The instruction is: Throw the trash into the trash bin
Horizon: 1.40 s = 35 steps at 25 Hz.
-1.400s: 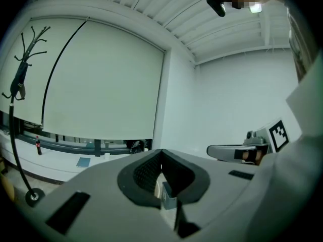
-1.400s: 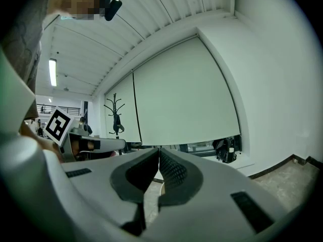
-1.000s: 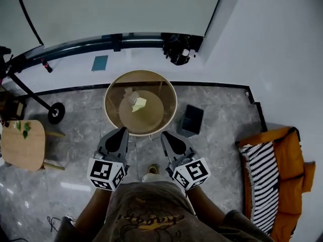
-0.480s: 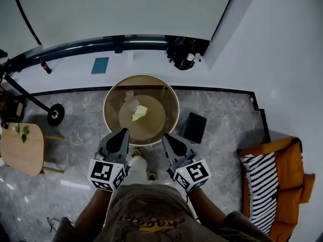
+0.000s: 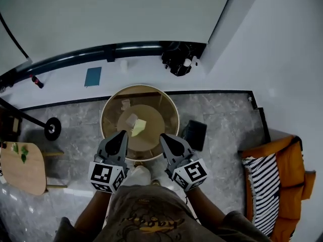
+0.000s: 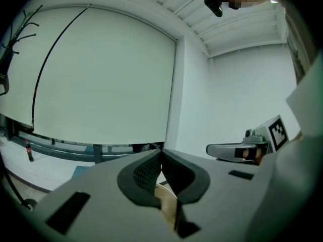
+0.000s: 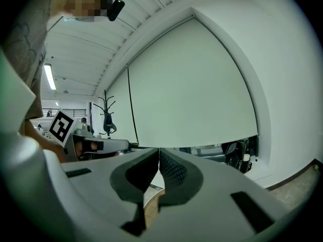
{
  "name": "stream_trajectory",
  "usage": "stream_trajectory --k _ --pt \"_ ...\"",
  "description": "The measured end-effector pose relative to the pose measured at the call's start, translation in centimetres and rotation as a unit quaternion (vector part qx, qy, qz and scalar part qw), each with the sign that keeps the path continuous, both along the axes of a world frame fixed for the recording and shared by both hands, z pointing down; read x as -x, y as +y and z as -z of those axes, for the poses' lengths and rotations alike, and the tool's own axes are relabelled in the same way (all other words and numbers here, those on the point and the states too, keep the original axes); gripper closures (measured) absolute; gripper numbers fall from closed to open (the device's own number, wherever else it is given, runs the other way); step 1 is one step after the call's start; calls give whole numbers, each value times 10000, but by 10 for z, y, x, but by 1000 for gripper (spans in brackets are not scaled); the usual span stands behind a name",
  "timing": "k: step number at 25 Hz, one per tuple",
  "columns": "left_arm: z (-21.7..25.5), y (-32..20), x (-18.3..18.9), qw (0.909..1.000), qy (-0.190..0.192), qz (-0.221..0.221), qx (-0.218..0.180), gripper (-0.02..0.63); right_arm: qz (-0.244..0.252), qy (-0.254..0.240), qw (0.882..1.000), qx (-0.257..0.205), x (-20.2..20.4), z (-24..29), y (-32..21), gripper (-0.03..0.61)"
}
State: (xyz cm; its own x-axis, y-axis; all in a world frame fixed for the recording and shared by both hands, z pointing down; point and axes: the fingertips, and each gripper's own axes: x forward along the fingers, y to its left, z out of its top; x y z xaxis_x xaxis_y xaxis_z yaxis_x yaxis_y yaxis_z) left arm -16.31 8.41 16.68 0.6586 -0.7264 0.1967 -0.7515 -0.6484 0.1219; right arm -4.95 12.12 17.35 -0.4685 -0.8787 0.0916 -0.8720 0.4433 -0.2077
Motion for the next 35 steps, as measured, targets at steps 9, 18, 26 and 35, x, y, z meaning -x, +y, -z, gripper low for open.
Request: stream_trajectory --k 9,18,26,35 --pt "1 -58 3 9998 18 -189 -17 597 -131 34 9999 -49 8 6 -61 558" --pt "-3 -88 -7 9999 61 -97 91 597 -12 -23 10000 -52 5 8 -95 558" --pt "-18 -104 -15 9996 118 141 236 597 114 -11 9999 91 -12 -10 -120 558" --pt "-73 -120 -13 9988 -24 288 402 597 447 183 9985 253 -11 -63 -144 558"
